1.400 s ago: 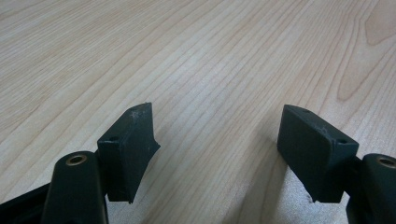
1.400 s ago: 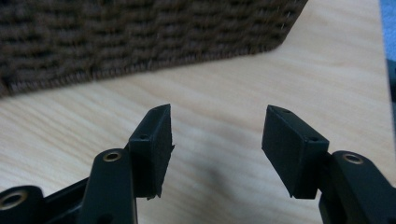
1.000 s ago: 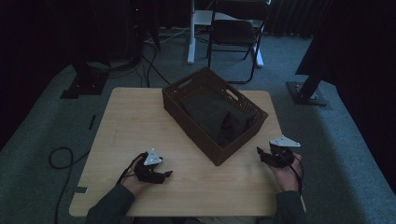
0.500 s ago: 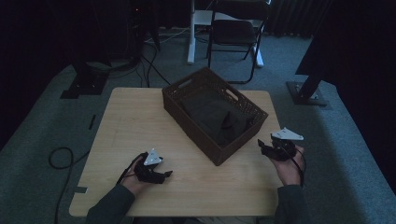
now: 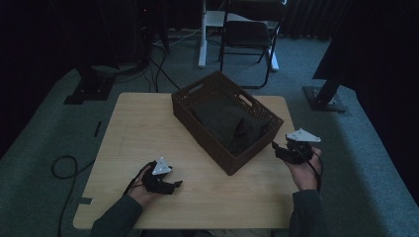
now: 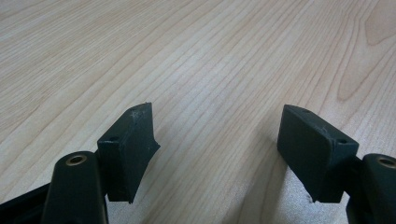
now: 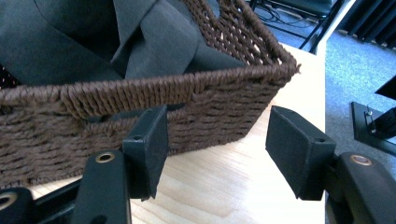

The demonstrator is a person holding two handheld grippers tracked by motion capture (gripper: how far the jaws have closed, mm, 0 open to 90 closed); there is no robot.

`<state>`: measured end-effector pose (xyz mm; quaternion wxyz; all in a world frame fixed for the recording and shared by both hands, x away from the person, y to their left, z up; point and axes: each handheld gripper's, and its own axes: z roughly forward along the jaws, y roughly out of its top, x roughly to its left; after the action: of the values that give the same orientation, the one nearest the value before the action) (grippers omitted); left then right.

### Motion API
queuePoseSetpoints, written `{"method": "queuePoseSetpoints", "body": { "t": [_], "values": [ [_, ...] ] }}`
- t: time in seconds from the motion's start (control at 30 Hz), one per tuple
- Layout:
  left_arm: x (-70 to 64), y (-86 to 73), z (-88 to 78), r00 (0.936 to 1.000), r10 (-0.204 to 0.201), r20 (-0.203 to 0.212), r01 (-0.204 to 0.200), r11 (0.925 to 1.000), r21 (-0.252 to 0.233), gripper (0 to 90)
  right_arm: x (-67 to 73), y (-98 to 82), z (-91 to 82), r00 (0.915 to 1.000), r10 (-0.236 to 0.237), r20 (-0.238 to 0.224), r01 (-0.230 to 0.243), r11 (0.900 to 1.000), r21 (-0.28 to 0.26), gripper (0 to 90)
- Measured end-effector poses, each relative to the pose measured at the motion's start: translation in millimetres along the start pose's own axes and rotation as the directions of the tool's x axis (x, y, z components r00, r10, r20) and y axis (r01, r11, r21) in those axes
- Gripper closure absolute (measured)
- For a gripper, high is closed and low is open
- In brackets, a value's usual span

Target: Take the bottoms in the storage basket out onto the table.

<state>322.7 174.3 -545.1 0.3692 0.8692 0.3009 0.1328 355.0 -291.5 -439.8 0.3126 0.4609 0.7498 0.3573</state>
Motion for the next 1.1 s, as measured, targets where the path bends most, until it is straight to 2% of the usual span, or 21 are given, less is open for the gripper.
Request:
{"method": "queuePoseSetpoints", "body": {
  "t": [0.53,1.1],
  "values": [
    [0.1,0.1,0.0,1.0000,0.002,-0.002,-0.002,1.0000,-0.001,28.0,12.0,21.7,3.7,0.9996,-0.023,-0.017,0.023,0.999,-0.038,38.9],
    [0.2,0.0,0.0,1.0000,0.002,-0.001,-0.002,1.0000,0.001,27.9,42.1,43.8,16.4,0.9945,-0.075,-0.073,0.070,0.995,-0.069,43.9]
  ]
}}
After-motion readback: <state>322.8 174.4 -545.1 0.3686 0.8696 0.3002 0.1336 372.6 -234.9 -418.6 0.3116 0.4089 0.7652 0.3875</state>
